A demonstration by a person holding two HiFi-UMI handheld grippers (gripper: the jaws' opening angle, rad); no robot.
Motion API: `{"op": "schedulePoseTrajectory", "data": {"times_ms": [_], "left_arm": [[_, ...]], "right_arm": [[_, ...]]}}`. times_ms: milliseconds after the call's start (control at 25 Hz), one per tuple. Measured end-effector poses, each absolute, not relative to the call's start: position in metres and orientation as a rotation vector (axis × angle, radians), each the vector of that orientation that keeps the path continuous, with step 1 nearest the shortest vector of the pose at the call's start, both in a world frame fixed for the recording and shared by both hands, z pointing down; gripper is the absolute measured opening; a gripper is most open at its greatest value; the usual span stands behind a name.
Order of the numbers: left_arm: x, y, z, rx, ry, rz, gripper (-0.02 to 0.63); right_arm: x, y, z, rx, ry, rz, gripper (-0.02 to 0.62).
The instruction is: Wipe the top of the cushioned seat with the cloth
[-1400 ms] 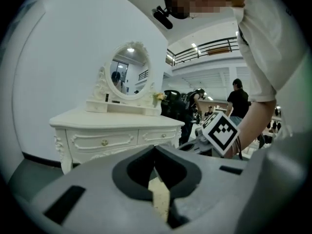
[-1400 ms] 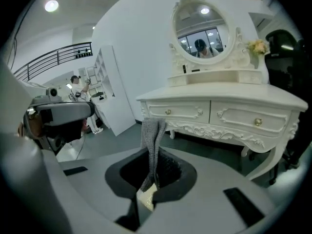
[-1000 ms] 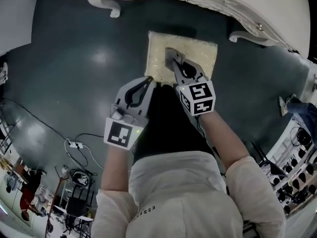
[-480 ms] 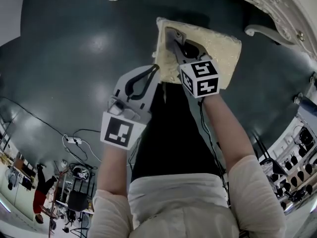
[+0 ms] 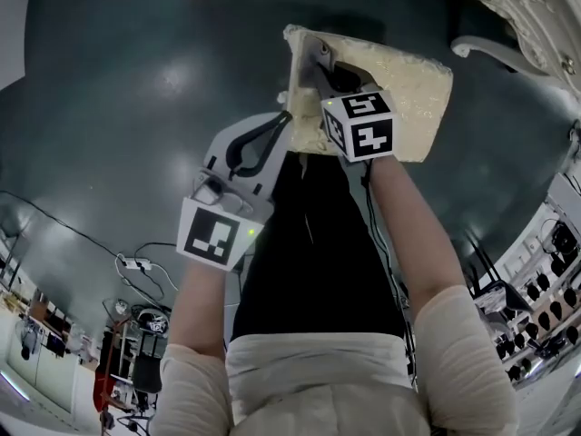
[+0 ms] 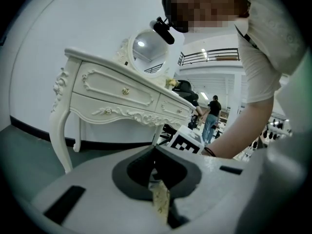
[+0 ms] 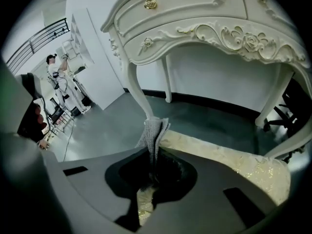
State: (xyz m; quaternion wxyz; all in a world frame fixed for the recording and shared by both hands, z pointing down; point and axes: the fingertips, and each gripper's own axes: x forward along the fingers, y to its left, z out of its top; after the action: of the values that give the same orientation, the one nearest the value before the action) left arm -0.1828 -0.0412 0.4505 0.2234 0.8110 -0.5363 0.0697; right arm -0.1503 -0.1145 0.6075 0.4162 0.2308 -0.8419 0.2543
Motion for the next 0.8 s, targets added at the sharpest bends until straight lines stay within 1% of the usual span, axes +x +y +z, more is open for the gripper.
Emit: {"op": "schedulePoseTrajectory", "data": {"times_ms": [360,800], "left_arm": [[-0.173,-0.047,0.441,2.297,-1.51,0.244,0.002],[-0.129,-0.06,0.437,2.297,-1.532,0.282,0.002]], "right_arm": [[-0.13,-0.121,0.606,0.606,-2.07,0.644,0.028],[-0.089,-0.136,0.606,0.608,-2.063,0.683,0.028]]}}
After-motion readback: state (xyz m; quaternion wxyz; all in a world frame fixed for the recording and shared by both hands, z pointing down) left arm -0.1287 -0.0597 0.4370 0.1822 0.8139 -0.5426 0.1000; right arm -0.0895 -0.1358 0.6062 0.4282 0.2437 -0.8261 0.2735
